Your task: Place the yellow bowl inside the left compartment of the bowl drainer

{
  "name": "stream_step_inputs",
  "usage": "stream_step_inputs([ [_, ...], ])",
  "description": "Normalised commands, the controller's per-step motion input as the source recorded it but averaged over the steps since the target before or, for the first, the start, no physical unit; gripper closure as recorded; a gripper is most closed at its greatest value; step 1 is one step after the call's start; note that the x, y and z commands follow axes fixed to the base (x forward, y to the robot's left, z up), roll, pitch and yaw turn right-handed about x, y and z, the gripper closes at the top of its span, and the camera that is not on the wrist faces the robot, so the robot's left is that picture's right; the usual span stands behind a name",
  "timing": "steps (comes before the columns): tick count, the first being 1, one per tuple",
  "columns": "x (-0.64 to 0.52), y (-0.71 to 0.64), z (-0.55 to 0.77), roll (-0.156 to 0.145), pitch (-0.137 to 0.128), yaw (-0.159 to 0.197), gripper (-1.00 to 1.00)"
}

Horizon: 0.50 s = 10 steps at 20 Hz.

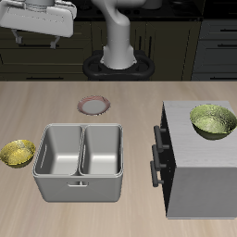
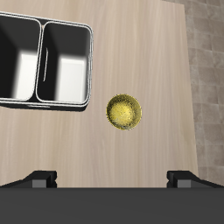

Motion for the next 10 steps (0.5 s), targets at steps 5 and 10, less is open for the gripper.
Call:
stream_step_inputs([
  [5,0.04,-0.16,0.11,-0.029,-0.017,-0.001,-1.0],
  [10,0.02,-0.12,0.18,-0.02,-0.039,0.037,-1.0],
])
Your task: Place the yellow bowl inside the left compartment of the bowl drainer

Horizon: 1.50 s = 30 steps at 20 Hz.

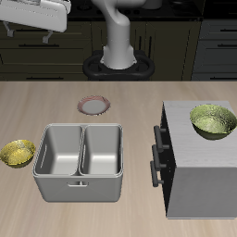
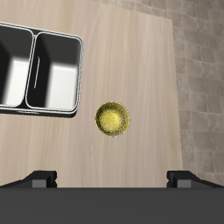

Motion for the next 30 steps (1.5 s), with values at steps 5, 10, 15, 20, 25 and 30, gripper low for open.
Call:
stream_step_inputs([
  [5,0.03,-0.05,0.17,-0.031,-0.055,0.037,-1.0],
  [10,0.17,0.12,-0.15,0.021,-0.001,0.045,-1.0],
  [15,0.2,0.03,-0.31,0.009,0.022,0.059,-1.0],
  [20,0.14,-0.02,-0.28,0.005,0.018,0.045,-1.0],
  [25,0.06,-0.03,-0.21,-0.002,0.008,0.027,-1.0],
  [30,0.08,-0.03,-0.3,0.009,0.016,0.037,-1.0],
])
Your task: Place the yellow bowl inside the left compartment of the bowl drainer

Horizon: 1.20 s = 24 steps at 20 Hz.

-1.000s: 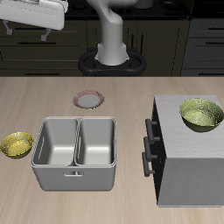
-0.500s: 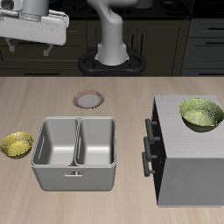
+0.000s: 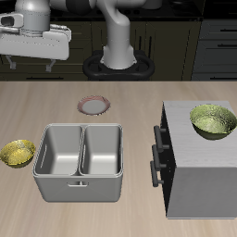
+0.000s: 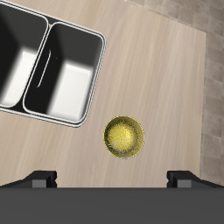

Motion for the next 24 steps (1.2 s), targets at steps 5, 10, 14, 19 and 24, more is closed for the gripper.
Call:
stream_step_inputs([
  [5,0.04,-0.07,-0.26,-0.01,0.016,0.023,-1.0],
  [10,0.01,-0.04,-0.2,-0.005,0.015,0.015,-1.0],
  [14,0.02,-0.02,-0.22,-0.006,0.006,0.029,-1.0],
  [19,0.06,0.03,-0.19,0.01,0.007,0.021,-1.0],
  [24,0.06,0.01,-0.28,0.001,0.017,0.021,-1.0],
])
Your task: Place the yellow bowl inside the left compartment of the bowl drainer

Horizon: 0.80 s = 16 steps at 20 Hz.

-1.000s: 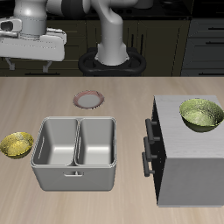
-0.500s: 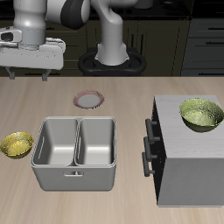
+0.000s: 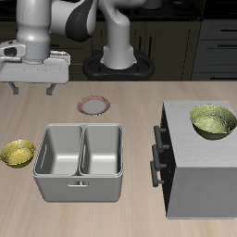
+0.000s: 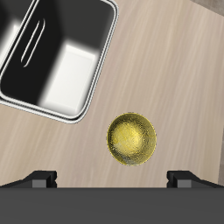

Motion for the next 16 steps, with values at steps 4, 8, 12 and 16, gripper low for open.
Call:
stream_step_inputs([
  [4,0.05,-0.03,-0.26,-0.007,0.018,0.016,-1.0],
  [8,0.02,-0.02,-0.25,-0.01,0.017,-0.011,-1.0],
  [12,0.05,-0.08,-0.27,-0.005,0.024,0.012,-1.0],
  [16,0.02,-0.08,-0.21,-0.007,0.017,-0.006,-1.0],
])
